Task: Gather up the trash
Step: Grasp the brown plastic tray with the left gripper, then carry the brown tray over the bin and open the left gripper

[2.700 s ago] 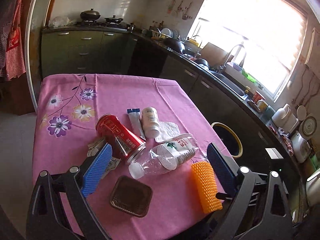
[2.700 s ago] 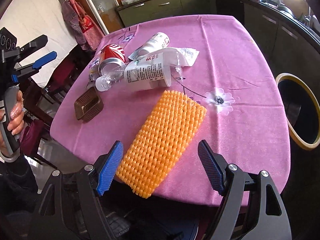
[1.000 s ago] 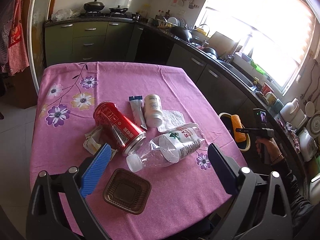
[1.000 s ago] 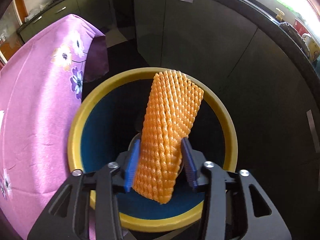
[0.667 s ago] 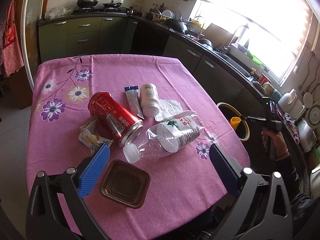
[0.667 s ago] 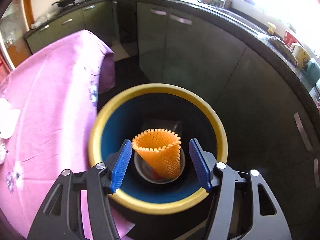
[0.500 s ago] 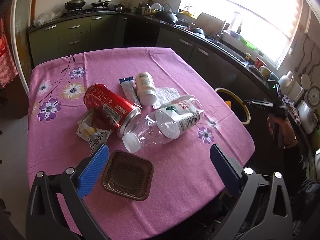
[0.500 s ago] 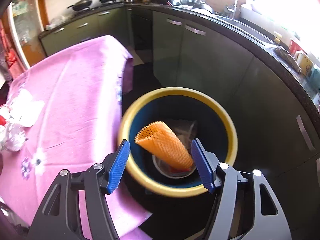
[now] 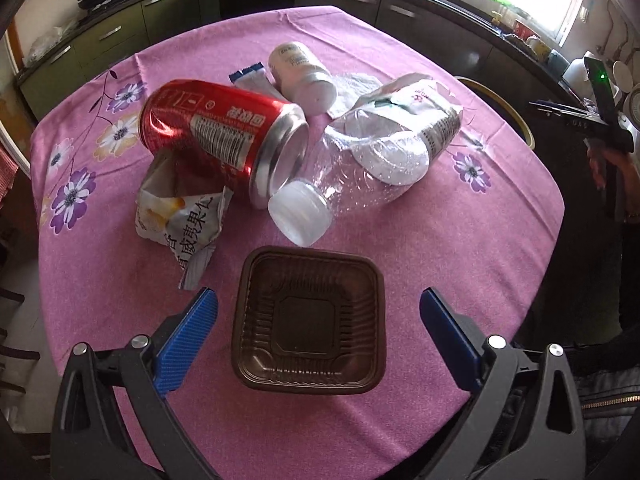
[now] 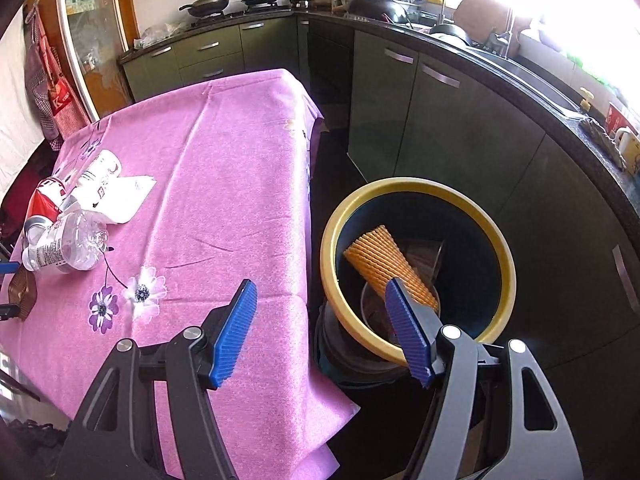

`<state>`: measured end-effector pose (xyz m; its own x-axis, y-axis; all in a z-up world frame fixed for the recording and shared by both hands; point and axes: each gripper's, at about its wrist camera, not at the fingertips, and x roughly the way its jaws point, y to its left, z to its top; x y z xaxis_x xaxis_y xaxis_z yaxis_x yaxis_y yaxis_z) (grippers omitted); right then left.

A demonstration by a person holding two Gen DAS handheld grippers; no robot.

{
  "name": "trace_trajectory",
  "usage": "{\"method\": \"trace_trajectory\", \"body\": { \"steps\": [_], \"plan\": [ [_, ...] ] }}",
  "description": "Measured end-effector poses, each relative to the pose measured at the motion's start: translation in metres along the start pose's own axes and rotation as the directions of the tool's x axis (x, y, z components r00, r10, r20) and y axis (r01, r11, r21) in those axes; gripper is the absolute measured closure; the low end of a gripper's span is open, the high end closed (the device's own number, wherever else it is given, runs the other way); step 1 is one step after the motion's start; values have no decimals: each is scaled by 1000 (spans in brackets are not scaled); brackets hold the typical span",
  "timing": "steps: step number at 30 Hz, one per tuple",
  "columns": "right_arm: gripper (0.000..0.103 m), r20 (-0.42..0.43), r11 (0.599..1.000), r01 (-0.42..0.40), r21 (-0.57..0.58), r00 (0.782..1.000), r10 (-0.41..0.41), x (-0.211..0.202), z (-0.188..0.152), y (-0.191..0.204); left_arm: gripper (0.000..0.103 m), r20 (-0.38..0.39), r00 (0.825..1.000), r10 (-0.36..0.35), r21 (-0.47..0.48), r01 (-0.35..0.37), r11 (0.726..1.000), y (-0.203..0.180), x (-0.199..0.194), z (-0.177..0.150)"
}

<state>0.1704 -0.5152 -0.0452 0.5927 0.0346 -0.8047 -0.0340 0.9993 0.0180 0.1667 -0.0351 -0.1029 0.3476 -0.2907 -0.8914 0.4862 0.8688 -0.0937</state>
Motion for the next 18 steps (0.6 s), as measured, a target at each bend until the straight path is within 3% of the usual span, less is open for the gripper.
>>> {"method": "trace_trajectory", "body": {
  "steps": [7,14,18],
  "plan": [
    [36,-14,1000,-17,-7,1000,17,8,3,3,7,-26,1000,-12,-11,12,1000,4,13,-2],
    [36,-13,999,-32,-10,999,32,9,2,5,33,-25,1000,8,-7,-8,1000,6,12,0],
    [36,-6,999,-38,-8,999,38,7,0,6,36,-27,1000,0,-7,-1,1000,5,7,0]
  ]
}}
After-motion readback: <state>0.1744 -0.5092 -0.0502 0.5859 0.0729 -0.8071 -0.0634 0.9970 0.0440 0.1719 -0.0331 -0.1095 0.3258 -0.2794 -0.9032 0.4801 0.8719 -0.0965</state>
